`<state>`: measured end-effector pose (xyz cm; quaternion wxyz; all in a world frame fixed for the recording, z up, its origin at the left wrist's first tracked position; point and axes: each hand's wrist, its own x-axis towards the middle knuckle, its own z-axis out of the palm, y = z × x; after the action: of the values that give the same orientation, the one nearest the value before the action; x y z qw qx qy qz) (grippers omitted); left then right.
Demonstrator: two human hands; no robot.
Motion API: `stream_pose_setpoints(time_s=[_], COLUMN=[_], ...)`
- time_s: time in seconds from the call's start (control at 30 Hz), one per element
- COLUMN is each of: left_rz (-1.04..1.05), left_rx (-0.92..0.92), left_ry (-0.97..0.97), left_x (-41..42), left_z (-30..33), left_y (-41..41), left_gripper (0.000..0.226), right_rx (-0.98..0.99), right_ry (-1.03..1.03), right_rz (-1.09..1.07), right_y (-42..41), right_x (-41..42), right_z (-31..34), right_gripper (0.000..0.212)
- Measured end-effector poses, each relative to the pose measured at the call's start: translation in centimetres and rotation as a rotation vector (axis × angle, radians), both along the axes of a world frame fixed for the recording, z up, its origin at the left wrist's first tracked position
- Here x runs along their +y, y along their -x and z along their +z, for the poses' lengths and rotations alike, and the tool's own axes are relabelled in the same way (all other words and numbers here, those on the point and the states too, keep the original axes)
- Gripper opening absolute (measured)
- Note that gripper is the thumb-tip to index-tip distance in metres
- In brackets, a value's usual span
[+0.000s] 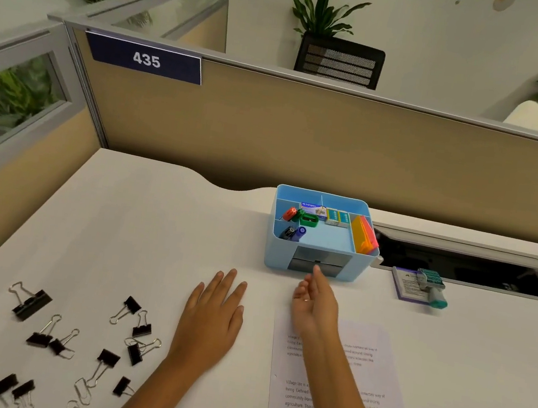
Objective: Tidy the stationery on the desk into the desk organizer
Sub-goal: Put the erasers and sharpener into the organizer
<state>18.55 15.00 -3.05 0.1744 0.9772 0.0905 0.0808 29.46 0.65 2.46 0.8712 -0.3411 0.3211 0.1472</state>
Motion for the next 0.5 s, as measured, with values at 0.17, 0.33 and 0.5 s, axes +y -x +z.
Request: stream_pose_setpoints(time_s=[0.17,0.33,0.5], left_rz=[-0.003,-0.002,0.002], left_rx=[0.007,0.012,0.024], left_ry=[-0.009,-0.009,-0.029], left_x=[0.1,0.0,0.1], left_z=[0.0,0.1,0.1], left_y=[0.0,0.0,0.0], left_gripper=[0.047,0.046,0.048], right_rx=[-0.011,-0.018,-0.023], right_ry=[-0.099,-0.153,-0.093], right_rz=[-0.049,-0.092,-0.087], right_y=[-0.3,-0.4,0.6], right_x=[1.3,1.6,1.1], right_z=[0.6,1.4,1.8], right_gripper=[0.019,0.027,0.039])
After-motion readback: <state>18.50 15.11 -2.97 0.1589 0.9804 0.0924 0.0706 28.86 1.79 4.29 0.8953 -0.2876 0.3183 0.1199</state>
